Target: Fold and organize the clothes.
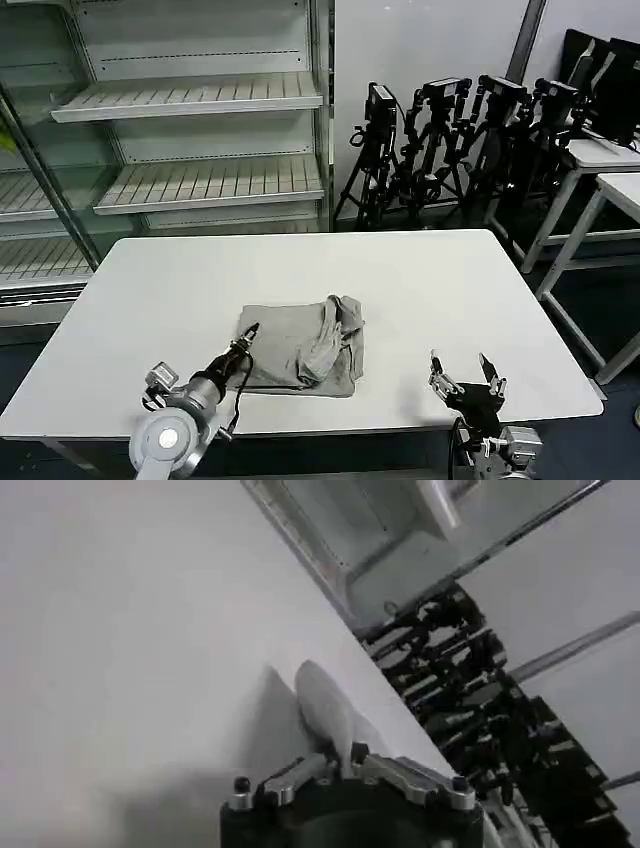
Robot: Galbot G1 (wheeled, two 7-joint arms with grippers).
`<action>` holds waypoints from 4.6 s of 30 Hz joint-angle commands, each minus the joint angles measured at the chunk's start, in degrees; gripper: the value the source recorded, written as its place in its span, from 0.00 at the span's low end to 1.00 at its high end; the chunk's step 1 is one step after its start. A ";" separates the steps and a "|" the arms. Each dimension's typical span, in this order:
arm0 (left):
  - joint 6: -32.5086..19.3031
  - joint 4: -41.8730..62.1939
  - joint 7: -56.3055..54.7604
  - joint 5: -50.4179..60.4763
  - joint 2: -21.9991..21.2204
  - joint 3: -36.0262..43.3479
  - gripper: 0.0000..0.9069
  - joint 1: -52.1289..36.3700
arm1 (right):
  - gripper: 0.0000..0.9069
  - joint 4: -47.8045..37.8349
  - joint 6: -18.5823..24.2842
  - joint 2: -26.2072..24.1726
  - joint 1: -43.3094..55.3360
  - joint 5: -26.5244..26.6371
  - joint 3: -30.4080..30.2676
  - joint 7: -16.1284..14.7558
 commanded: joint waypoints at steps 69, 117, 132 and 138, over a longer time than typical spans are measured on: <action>-18.47 1.61 6.75 61.23 -7.59 24.35 1.00 -12.24 | 1.00 0.00 7.81 -0.03 3.34 -11.25 -3.36 -0.93; -19.14 -18.24 13.54 70.90 -4.19 3.12 1.00 19.69 | 1.00 -0.55 2.47 0.07 6.28 -15.23 -10.05 0.17; -19.22 -18.38 13.48 70.72 -4.29 3.17 1.00 20.28 | 0.94 -6.09 -12.60 -8.87 18.66 -16.29 -20.09 -3.32; -19.26 -18.11 13.46 70.70 -4.60 3.53 1.00 20.17 | 1.00 -6.87 -14.00 -11.55 21.44 -18.77 -25.27 -5.09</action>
